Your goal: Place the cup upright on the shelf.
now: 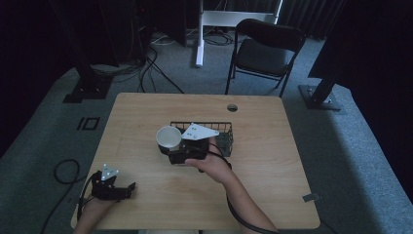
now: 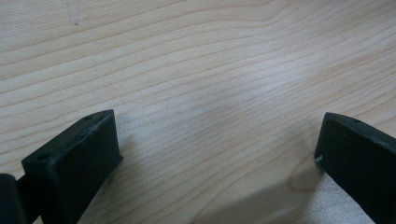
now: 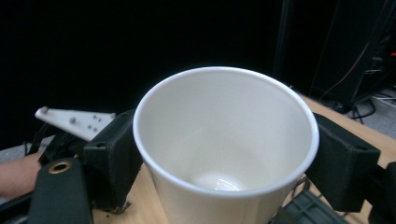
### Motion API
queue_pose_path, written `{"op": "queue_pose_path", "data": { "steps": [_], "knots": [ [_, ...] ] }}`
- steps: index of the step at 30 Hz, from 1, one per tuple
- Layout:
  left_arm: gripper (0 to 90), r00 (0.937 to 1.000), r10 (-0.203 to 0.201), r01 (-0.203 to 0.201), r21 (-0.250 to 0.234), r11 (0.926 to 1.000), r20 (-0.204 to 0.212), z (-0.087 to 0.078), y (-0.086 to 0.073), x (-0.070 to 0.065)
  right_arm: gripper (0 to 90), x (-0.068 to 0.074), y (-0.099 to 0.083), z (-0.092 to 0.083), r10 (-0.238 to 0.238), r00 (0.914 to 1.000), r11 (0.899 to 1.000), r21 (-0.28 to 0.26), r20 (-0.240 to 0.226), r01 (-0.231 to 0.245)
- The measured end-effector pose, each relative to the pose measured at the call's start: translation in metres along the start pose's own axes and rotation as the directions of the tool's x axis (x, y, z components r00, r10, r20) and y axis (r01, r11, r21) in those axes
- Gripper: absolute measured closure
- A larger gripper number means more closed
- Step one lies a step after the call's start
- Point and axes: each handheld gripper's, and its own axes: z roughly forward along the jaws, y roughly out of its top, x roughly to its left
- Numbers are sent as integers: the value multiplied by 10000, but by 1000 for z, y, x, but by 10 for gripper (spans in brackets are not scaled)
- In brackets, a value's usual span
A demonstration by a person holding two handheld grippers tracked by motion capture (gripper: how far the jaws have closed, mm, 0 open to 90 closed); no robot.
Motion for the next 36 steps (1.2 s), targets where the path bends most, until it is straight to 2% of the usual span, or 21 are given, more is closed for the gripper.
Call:
{"op": "queue_pose_path", "data": {
  "steps": [6,8,14,19,20,22,27,31,32,36],
  "knots": [
    [1,10000,12,-12,12,10000,4,0,0,0,193,-13,10,-6,75,9974,9997,-226,715,-59],
    [1,10000,12,-12,11,10000,4,0,0,0,193,-15,12,-7,70,9968,9997,-241,799,-51],
    [1,10000,8,-8,1,10000,2,0,0,0,193,-30,19,-14,173,9889,9997,-182,1477,-148],
    [1,10000,7,-7,1,10000,2,0,0,0,193,-42,21,-20,155,9772,9998,-138,2115,-129],
    [1,10000,7,-7,1,10000,2,0,0,0,193,-42,21,-20,155,9772,9998,-138,2115,-129],
    [1,10000,13,-13,6,10000,2,0,0,0,193,-49,20,-24,117,9663,9999,-52,2572,-107],
    [1,10000,5,-5,2,10000,0,0,0,0,193,-62,11,-30,305,9488,9995,-49,3144,-305],
    [1,10000,5,-5,-5,10000,-5,0,0,0,193,-70,3,-32,363,9399,9989,158,3395,-443],
    [1,10000,5,-5,-5,10000,-5,0,0,0,193,-70,3,-32,363,9399,9989,158,3395,-443],
    [1,10000,10,-10,-3,10000,-4,0,0,0,193,-81,-7,-37,502,9258,9974,287,3746,-657]
  ]
}}
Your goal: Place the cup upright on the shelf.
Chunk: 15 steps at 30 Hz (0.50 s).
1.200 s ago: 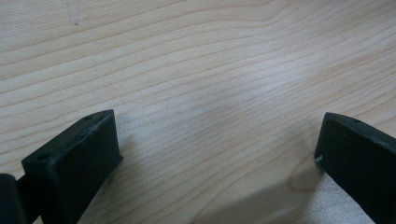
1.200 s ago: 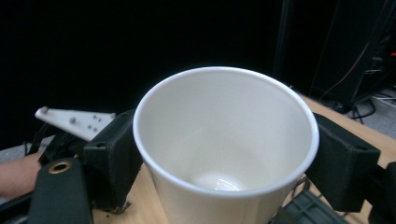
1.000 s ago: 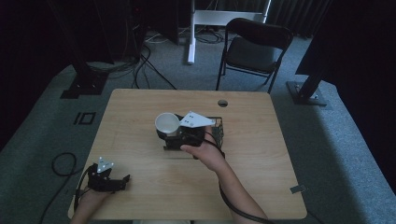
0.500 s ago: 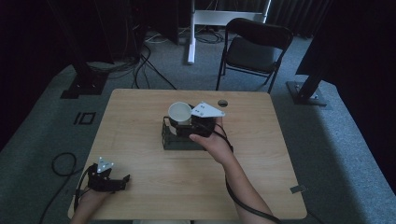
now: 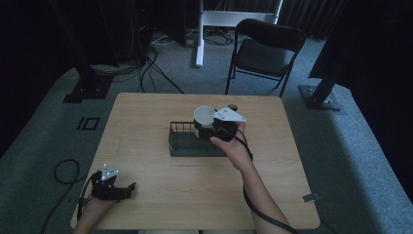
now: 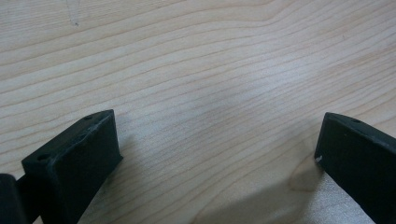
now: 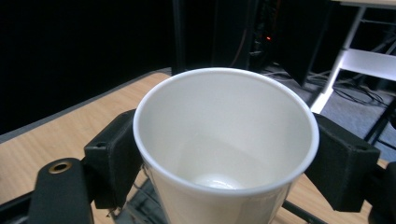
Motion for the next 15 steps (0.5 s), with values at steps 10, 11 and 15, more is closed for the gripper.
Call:
{"op": "queue_pose_path", "data": {
  "steps": [10,11,15],
  "knots": [
    [1,10000,3,-3,10,10000,0,0,0,0,193,-20,-17,1,121,9985,9990,416,542,-144],
    [1,10000,4,-4,11,10000,1,0,0,0,193,-21,-18,1,97,9987,9988,480,505,-121],
    [1,10000,3,-3,10,10000,1,0,0,0,193,-25,-24,3,169,9979,9982,571,629,-205]
  ]
}}
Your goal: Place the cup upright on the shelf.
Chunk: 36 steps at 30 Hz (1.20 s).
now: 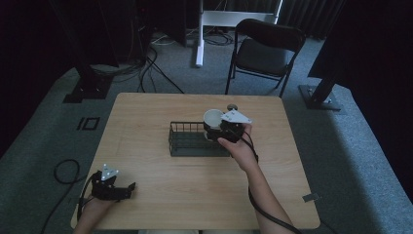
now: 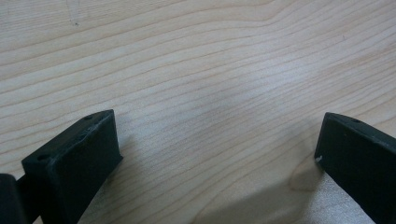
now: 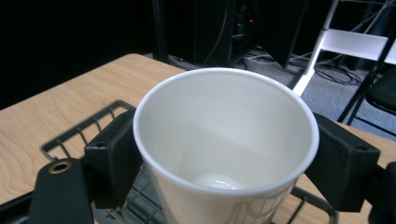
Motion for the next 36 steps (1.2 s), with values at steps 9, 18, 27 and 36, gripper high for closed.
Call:
{"op": "queue_pose_path", "data": {
  "steps": [9,18,27,36],
  "knots": [
    [1,10000,0,0,0,10000,-1,0,0,0,193,-9,-14,5,191,9994,9995,232,289,-198],
    [1,10000,2,-2,2,10000,0,0,0,0,193,-13,-24,8,222,9987,9987,444,464,-243],
    [1,10000,1,-1,0,10000,1,0,0,0,193,-15,-31,8,240,9983,9989,390,528,-260],
    [1,10000,0,0,-1,10000,0,0,0,0,127,-16,-27,6,272,9995,9989,378,143,-277]
  ]
}}
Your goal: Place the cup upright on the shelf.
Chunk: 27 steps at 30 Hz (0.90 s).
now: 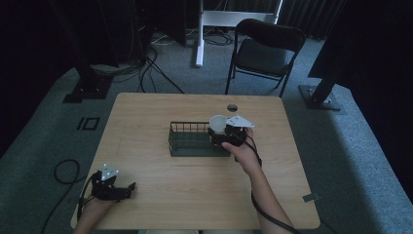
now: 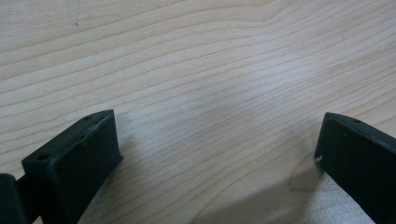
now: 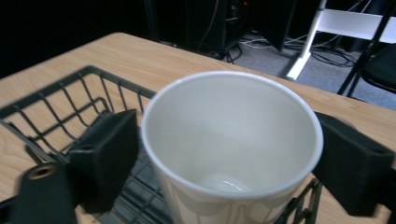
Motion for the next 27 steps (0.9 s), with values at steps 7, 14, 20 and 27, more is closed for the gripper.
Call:
{"op": "queue_pose_path", "data": {
  "steps": [7,14,20,27],
  "knots": [
    [1,10000,-1,1,1,10000,0,0,0,0,118,0,5,-10,-106,9999,9998,-178,-77,105],
    [1,10000,-2,2,0,10000,-1,0,0,0,118,-4,5,-21,-82,9998,9998,-189,-160,79],
    [1,10000,1,-1,2,10000,-1,0,0,0,119,-6,1,-32,-162,9998,9996,-219,-141,159],
    [1,10000,2,-2,1,10000,-1,0,0,0,119,-13,-9,-44,-81,9999,9997,-244,-75,80]
  ]
}}
